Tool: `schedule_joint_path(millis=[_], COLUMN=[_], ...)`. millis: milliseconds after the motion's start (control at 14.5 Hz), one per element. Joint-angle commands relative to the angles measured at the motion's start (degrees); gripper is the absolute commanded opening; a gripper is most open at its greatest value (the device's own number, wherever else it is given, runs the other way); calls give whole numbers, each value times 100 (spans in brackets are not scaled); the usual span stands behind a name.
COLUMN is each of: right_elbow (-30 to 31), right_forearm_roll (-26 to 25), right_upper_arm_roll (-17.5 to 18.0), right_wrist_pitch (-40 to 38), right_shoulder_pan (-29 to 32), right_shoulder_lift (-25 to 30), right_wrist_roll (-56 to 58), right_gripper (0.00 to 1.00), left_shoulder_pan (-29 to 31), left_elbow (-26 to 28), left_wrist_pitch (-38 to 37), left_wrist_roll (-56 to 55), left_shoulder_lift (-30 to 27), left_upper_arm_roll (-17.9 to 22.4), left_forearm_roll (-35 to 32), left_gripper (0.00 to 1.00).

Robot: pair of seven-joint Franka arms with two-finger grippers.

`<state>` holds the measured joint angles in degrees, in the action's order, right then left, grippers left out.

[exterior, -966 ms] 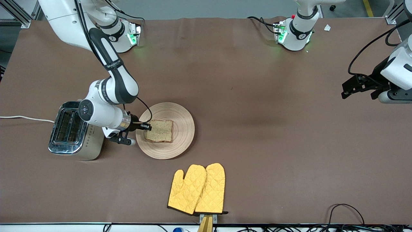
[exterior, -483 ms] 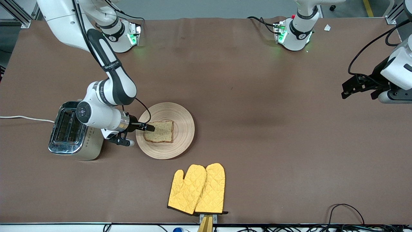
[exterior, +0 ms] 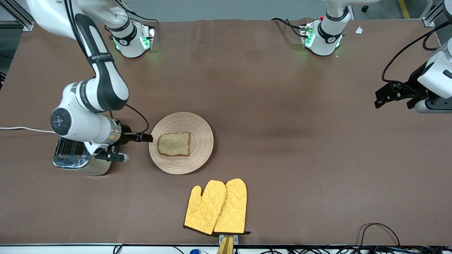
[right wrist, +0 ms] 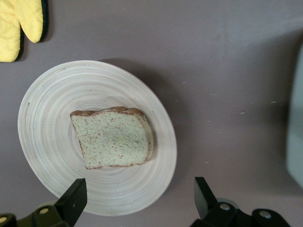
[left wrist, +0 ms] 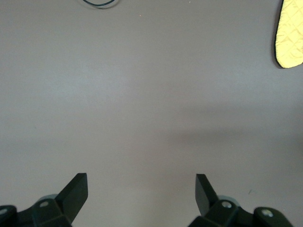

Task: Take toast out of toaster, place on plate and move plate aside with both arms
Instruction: 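Retract the right gripper while the left gripper reaches toward the plate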

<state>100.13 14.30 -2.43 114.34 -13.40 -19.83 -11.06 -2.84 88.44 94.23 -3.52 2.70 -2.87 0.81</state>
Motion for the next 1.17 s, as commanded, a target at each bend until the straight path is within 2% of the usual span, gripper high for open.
schedule_joint_path(millis=[0, 207, 414, 552, 690, 828, 966, 1103], right_elbow=[164, 138, 25, -483, -1028, -1328, -1347, -1356], right_forearm_roll=[-435, -910, -964, -1034, -1367, -1465, -1719, -1729], right_upper_arm_roll=[-178, -503, -749, -794, -785, -759, -732, -732], right_wrist_pitch=[-324, -657, -1078, -1701, -2316, -2678, -2715, -2715], right_shoulder_pan=[39, 92, 390, 689, 751, 716, 576, 549], right_shoulder_lift=[715, 1279, 1604, 1588, 1596, 1605, 1605, 1596], right_wrist_roll=[51, 383, 1209, 1509, 1537, 1510, 1475, 1484], right_gripper=[100, 100, 100, 100, 100, 100, 100, 100], left_shoulder_pan=[-14, -172, -243, -243, -235, -261, -357, -593], left_elbow=[-82, -20, -3, 6, -2, -2, -11, -11], left_wrist_pitch=[-106, -281, -414, -440, -379, -99, 436, 1007], left_wrist_roll=[10, 27, -69, -218, -289, -377, -683, -755], left_shoulder_lift=[11, 29, 90, 300, 704, 1143, 1609, 2048], left_upper_arm_roll=[-29, -125, -231, -310, -459, -469, -495, -495], left_forearm_roll=[-72, -2, 321, 787, 1331, 2166, 2432, 2747], left_gripper=[100, 100, 100, 100, 100, 100, 100, 100])
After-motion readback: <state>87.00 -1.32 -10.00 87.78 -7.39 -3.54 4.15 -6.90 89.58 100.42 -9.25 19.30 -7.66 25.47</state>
